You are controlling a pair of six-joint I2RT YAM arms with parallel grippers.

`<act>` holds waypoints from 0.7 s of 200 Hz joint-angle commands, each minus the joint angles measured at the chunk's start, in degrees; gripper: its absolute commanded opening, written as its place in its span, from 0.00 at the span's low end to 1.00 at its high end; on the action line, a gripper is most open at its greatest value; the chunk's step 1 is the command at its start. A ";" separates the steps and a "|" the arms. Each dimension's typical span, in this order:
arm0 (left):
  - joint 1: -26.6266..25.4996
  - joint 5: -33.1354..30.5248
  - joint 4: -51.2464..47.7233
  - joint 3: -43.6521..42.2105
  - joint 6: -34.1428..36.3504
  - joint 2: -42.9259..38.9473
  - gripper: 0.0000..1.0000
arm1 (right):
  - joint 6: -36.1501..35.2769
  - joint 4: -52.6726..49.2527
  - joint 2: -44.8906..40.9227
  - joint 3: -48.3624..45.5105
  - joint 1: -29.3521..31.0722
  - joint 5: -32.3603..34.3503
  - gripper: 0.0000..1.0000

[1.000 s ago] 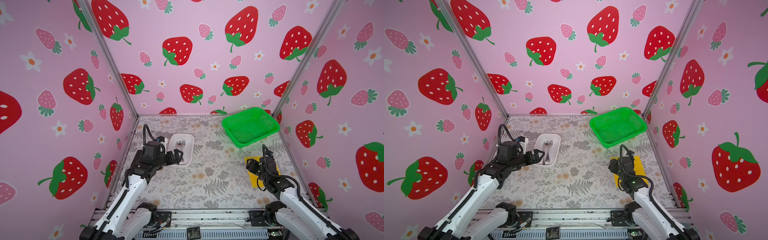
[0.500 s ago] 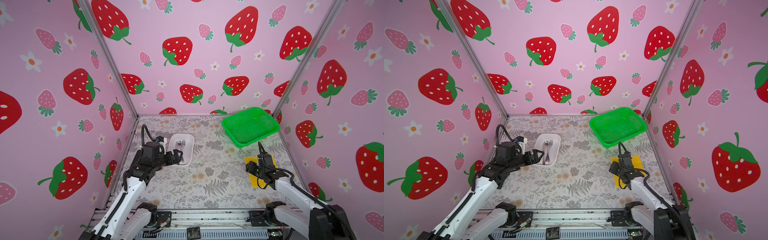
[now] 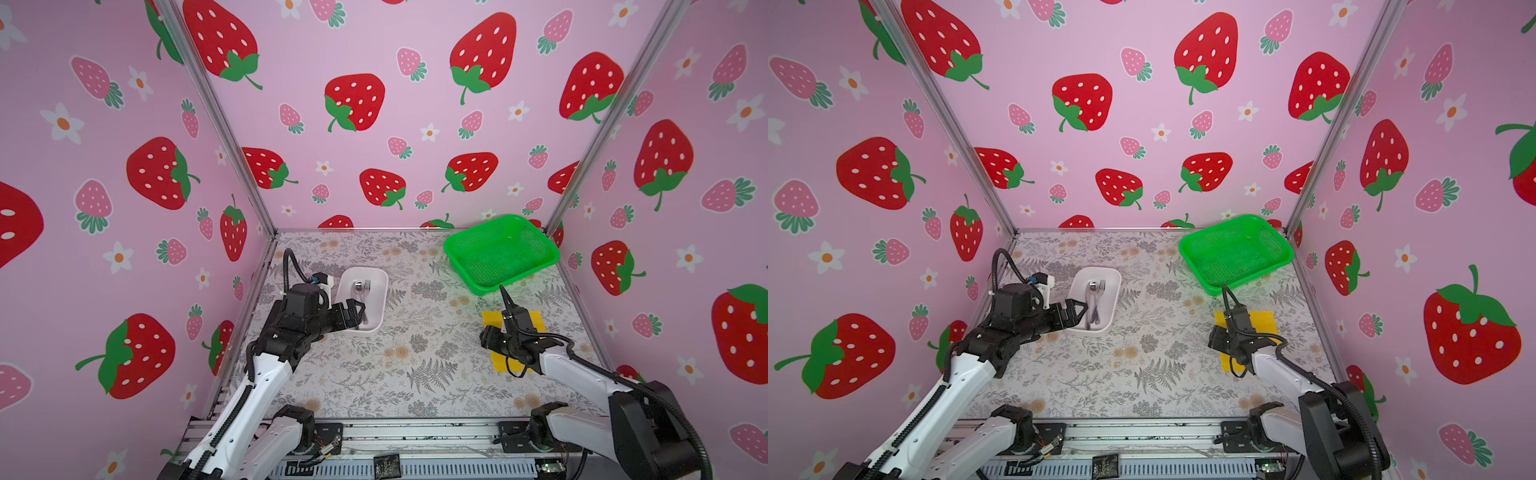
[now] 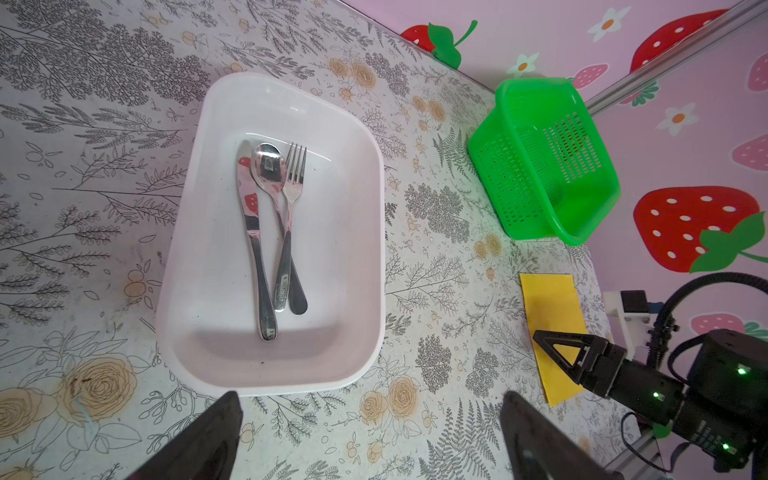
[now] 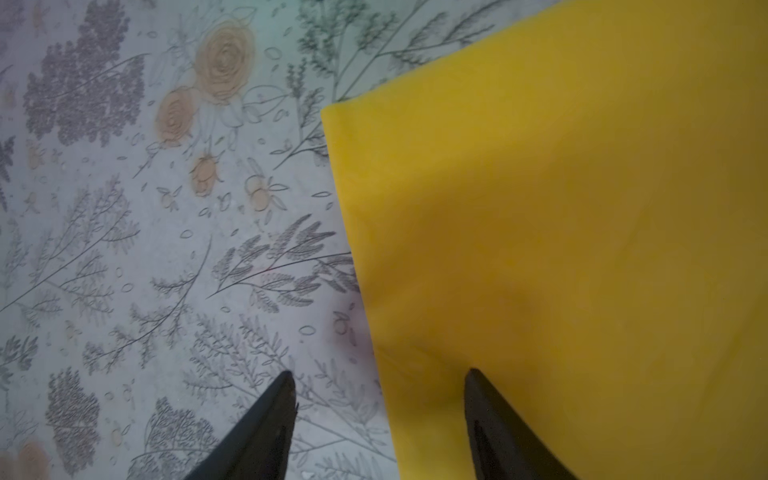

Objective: Place the utensils on the paper napkin and roll it up
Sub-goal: 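Pinch the yellow napkin corner with the right gripper and drag it toward the tray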

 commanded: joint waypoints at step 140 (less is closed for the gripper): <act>-0.09 -0.76 -2.25 2.12 0.44 0.35 0.98 | -3.92 -6.62 9.55 14.95 15.64 1.12 0.59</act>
